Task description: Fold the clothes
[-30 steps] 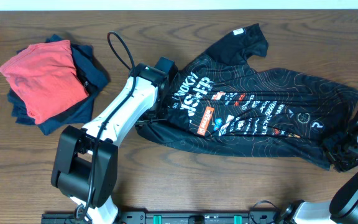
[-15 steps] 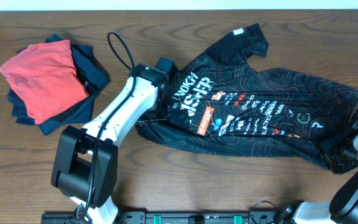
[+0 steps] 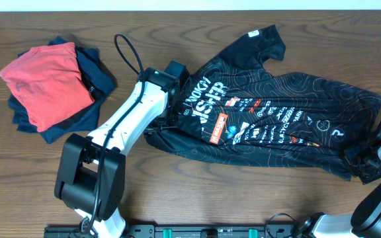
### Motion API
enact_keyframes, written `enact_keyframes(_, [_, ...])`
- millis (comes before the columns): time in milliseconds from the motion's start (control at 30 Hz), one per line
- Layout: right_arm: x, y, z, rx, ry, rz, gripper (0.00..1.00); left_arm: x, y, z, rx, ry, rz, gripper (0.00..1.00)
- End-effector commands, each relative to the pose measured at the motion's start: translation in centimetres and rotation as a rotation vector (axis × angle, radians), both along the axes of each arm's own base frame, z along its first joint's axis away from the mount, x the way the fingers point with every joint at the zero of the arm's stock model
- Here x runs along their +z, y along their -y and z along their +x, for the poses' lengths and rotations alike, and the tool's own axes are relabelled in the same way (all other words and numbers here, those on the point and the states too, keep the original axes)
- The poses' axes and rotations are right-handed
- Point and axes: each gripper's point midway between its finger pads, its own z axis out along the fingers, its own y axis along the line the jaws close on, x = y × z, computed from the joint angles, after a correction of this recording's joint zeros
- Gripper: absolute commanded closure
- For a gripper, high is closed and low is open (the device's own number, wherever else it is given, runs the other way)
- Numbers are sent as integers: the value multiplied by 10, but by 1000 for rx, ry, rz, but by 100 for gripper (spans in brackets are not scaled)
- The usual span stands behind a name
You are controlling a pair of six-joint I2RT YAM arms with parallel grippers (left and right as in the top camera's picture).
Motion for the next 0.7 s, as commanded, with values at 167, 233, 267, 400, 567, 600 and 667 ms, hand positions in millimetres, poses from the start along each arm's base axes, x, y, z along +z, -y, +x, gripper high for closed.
enact_keyframes(167, [1,-2,7,31,36,26,99,-2,-2,-1,11,-4,9,94])
enact_keyframes(233, [9,-6,13,60,60,56,99,0,-2,1,-4,1,10,94])
enact_keyframes(267, [15,-6,14,61,63,59,99,3,-2,3,-20,7,7,94])
enact_keyframes(400, [58,-2,26,103,97,55,99,30,2,13,-62,73,-18,94])
enact_keyframes(567, [121,-12,46,197,226,77,99,88,-9,22,-68,257,-11,94])
enact_keyframes(600, [131,-12,46,205,233,69,99,98,-12,22,-66,289,-9,94])
enact_keyframes(667, [158,-13,45,253,250,44,99,125,-23,19,-48,379,-7,94])
